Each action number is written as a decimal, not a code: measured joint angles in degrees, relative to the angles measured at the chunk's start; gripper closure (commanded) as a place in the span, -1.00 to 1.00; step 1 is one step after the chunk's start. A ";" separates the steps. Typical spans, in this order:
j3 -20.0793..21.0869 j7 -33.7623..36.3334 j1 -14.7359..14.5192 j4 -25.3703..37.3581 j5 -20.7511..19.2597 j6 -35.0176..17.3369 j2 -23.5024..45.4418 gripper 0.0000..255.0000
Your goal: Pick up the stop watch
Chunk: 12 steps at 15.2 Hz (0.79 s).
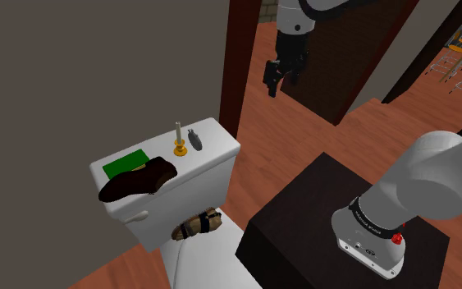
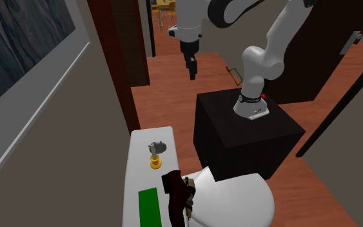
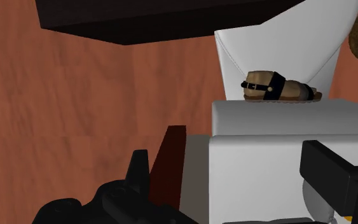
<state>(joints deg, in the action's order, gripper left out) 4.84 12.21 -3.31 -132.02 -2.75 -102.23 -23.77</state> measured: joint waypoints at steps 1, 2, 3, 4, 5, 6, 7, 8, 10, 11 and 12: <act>0.40 0.53 -0.15 0.64 0.07 -1.14 1.97 -1.00; 0.83 1.11 -0.33 1.35 0.15 -1.94 3.69 -1.00; 1.38 1.89 -0.60 1.73 0.25 -3.24 5.61 -1.00; 1.80 2.48 -0.78 2.50 0.26 -4.13 7.46 -1.00; 2.17 3.01 -0.88 4.09 0.12 -5.01 10.08 -1.00; 2.53 3.58 -1.05 4.69 0.06 -6.02 11.94 -1.00; 3.00 4.33 -1.31 5.95 -0.01 -6.63 14.03 -1.00; 3.36 4.95 -1.47 7.92 -0.25 -7.11 16.66 -1.00; 4.14 6.40 -2.01 9.72 -0.56 -8.99 20.84 -1.00; 4.41 6.96 -2.23 10.89 -0.80 -9.60 22.86 -1.00; 4.59 7.39 -2.39 12.31 -1.08 -10.10 24.97 -1.00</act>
<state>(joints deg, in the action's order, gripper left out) 9.43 19.60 -5.71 -119.71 -3.83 -112.33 1.20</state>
